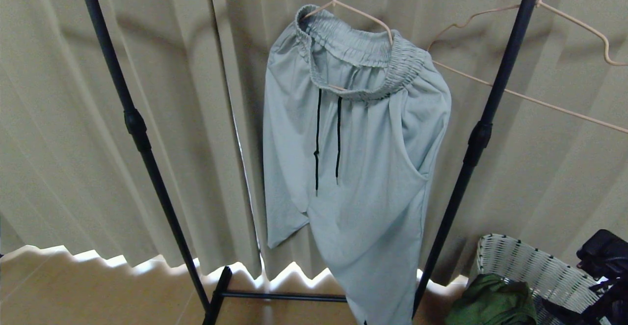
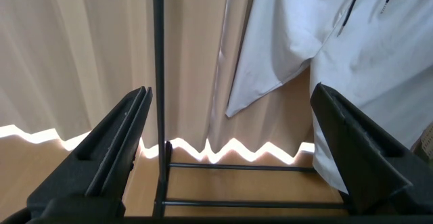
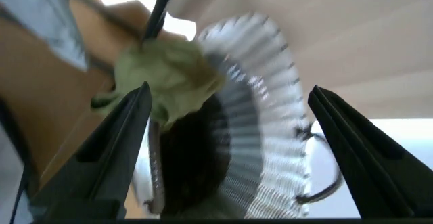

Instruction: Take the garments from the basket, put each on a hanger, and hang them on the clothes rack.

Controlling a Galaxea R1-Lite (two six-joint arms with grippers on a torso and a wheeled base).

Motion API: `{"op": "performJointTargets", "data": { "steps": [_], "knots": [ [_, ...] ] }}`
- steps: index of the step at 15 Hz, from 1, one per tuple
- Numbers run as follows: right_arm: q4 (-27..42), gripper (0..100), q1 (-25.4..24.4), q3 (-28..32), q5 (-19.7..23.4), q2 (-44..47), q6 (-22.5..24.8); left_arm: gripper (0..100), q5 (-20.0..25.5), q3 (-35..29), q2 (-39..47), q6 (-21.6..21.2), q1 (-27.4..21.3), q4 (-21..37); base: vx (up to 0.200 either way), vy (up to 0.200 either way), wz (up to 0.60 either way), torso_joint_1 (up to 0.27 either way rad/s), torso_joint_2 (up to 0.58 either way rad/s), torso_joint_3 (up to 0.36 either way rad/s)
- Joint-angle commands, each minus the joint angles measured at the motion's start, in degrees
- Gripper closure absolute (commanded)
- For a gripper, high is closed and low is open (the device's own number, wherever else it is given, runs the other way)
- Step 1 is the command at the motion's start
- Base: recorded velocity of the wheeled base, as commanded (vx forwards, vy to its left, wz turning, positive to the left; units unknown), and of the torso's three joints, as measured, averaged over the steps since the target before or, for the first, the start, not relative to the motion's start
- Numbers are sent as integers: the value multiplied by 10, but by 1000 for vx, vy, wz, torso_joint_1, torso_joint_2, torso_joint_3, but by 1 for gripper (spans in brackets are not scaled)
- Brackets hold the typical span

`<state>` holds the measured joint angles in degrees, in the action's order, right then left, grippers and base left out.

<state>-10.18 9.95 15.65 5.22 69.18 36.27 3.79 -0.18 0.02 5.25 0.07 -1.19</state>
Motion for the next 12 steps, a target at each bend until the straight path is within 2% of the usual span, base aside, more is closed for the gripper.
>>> {"op": "performJointTargets", "data": {
  "steps": [1, 4, 6, 8, 12],
  "knots": [
    [0, 0, 2, -8, 0, 43, 1, 0, -1, 0, 0, 0, 0, 0, 0, 0, 0, 0, 0, 0],
    [-3, 0, 2, -4, 0, 91, 1, 0, -1, 0, 0, 0, 0, 0, 0, 0, 0, 0, 0, 0],
    [-40, 0, 5, -5, 0, 137, 1, 0, -1, 0, 0, 0, 0, 0, 0, 0, 0, 0, 0, 0],
    [-47, 0, 5, -3, -2, 154, 1, 0, -1, 0, 0, 0, 0, 0, 0, 0, 0, 0, 0, 0],
    [-49, 0, 19, 10, -23, 206, 1, 0, -1, 0, 0, 0, 0, 0, 0, 0, 0, 0, 0, 0]
  ]
}}
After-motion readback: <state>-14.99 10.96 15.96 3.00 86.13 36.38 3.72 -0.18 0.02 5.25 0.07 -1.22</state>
